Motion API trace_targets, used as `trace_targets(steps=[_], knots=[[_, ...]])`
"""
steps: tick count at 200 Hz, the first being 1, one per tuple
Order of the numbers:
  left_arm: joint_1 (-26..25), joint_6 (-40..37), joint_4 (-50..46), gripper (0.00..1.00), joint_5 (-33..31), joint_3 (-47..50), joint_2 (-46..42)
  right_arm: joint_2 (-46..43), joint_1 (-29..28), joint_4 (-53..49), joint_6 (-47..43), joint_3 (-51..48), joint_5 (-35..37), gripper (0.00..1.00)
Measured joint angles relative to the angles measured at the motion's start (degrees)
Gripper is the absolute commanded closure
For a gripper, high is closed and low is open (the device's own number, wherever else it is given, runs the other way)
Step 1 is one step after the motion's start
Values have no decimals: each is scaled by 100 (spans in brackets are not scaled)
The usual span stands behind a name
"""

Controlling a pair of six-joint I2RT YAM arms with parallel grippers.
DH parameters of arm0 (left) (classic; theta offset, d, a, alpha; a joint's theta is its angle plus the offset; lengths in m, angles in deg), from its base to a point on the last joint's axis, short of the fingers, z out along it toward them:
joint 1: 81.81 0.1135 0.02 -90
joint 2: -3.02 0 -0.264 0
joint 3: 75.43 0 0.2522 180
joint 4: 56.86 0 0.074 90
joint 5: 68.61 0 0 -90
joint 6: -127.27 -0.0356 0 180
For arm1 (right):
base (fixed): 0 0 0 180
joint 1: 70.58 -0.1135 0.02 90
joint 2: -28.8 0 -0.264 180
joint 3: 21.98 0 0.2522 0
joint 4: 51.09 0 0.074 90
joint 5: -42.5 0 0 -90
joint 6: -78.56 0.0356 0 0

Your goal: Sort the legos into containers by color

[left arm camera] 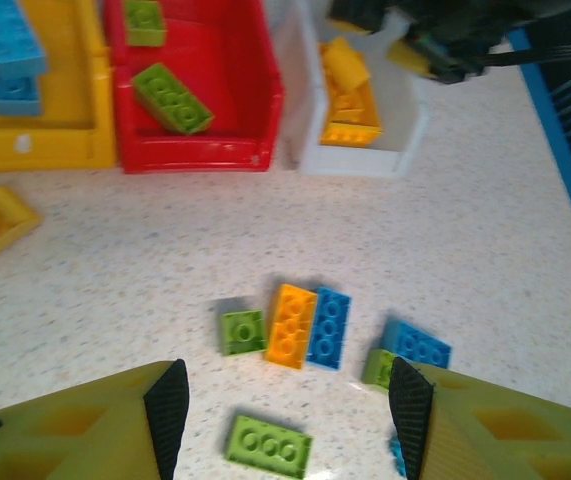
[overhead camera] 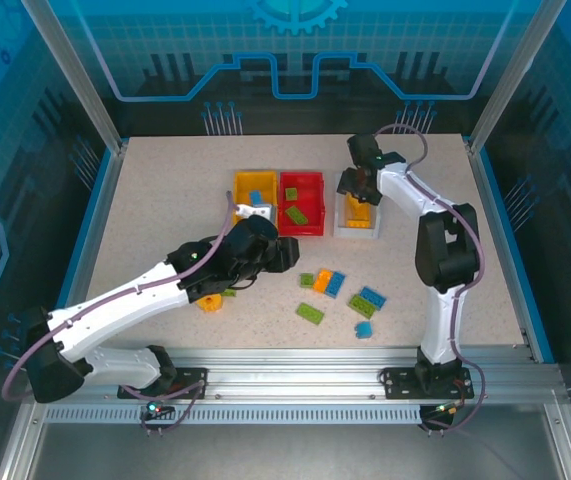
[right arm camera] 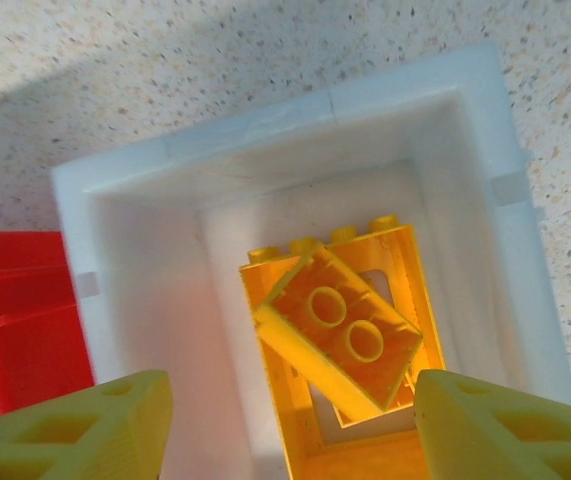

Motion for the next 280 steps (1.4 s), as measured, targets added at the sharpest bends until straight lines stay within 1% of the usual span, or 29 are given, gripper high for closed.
trace_targets(steps=[12,31,44,45,50,53,61,78,94,101,114,138,155,170,183,204,223,233,244,265,280], knots=[[212,136,-238,40,-35,103,-109,-214,-31,7,-46,-15,0,39],[708,363,-616,32,-37,310,-326,-798,-173,138,-155,-229,9,40],[1263,529,-872,30,13,553,-501,-1397,-413,415,-284,-590,0,39],[1366,544,-909,30,31,597,-522,-1515,-476,476,-321,-671,4,39],[1497,592,-975,30,57,671,-555,-1707,-573,551,-361,-811,-20,38],[1696,601,-1025,30,85,754,-577,-1888,-693,656,-422,-949,-42,37],[2022,632,-1097,29,170,911,-595,-2218,-940,868,-531,-1231,-111,35],[2693,686,-1167,28,507,1261,-516,-2837,-1611,1377,-815,-1912,-470,33],[3056,704,-1169,27,754,1436,-271,-3126,-2179,1853,-1008,-2516,-920,30],[3209,704,-1145,27,876,1486,-72,-3230,-2487,2229,-1084,-2944,-1172,28],[3355,702,-1040,27,1032,1547,264,-3314,-2870,2487,-1182,-3506,-1423,28],[3521,691,-817,26,1178,1646,791,-3329,-3491,2702,-1211,-4118,-1692,28],[3654,682,-605,27,1222,1781,1051,-3368,-3681,2815,-1172,-4284,-1753,28],[3738,680,-511,30,1244,1832,1187,-3451,-3731,2955,-1123,-4354,-1757,28],[3773,649,-398,36,1270,1838,1305,-3519,-3764,3058,-1049,-4380,-1753,28],[3777,605,-216,51,1325,1864,1397,-3550,-3812,3187,-973,-4380,-1746,29],[3777,573,-103,69,1366,1904,1399,-3550,-3832,3246,-894,-4385,-1696,32],[3779,525,-70,75,1368,1906,1351,-3554,-3834,3265,-868,-4387,-1637,32],[3777,535,-48,79,1364,1906,1270,-3580,-3829,3274,-828,-4398,-1556,33],[3718,387,-116,79,1298,1821,1032,-3731,-3803,3274,-780,-4476,-1379,33],[3519,219,-286,79,1108,1467,914,-3910,-3724,3283,-750,-4509,-1261,33]])
